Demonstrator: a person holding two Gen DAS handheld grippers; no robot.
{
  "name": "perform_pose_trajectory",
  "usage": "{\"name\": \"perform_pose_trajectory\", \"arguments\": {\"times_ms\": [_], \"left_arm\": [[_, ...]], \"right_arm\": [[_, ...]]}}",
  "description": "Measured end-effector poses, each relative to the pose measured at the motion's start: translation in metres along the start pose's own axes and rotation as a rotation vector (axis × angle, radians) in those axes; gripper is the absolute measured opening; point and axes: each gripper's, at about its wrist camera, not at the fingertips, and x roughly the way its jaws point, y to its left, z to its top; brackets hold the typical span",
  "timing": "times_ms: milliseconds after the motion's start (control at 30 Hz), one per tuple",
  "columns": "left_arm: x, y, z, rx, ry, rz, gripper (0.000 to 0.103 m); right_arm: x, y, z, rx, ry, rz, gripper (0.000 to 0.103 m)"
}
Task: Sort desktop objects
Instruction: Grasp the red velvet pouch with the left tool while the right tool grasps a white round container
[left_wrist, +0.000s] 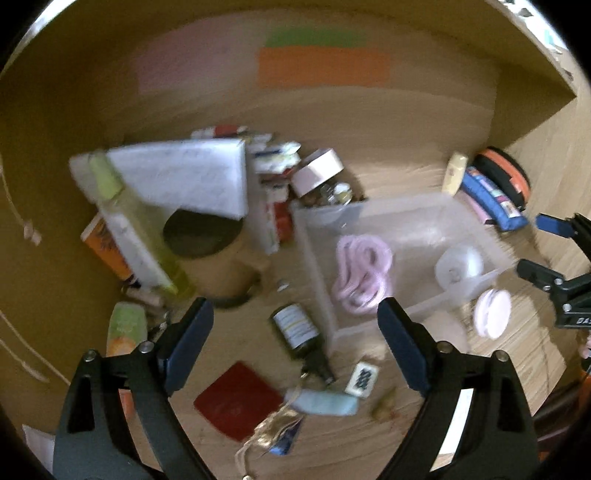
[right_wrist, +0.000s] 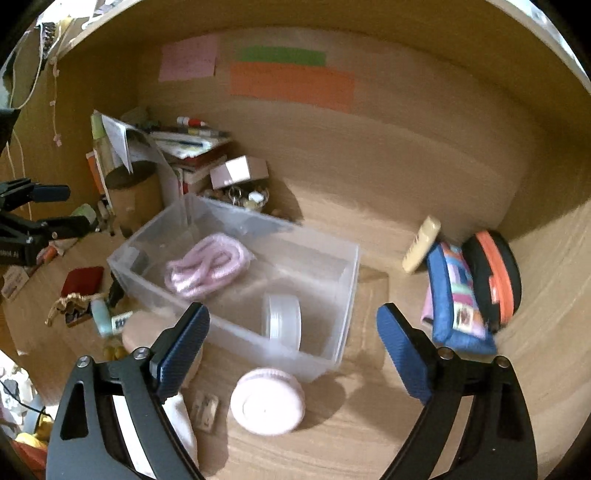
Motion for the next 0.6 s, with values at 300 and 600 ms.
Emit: {"name": "perform_pose_trajectory", "arguments": {"times_ms": [300,600], "left_arm": [[0.033,0.048,-0.049,-0.12,0.156,0.022,0.091],[0.065,0.063,-0.09,-0.222,0.283,-0.034,0.091]], "right_arm": [[0.016,-0.006,-0.033,0.084,0.084,0.009,0.091],[0.044,-0.016,-0.059,0.188,0.192,0.054,0.091]]}}
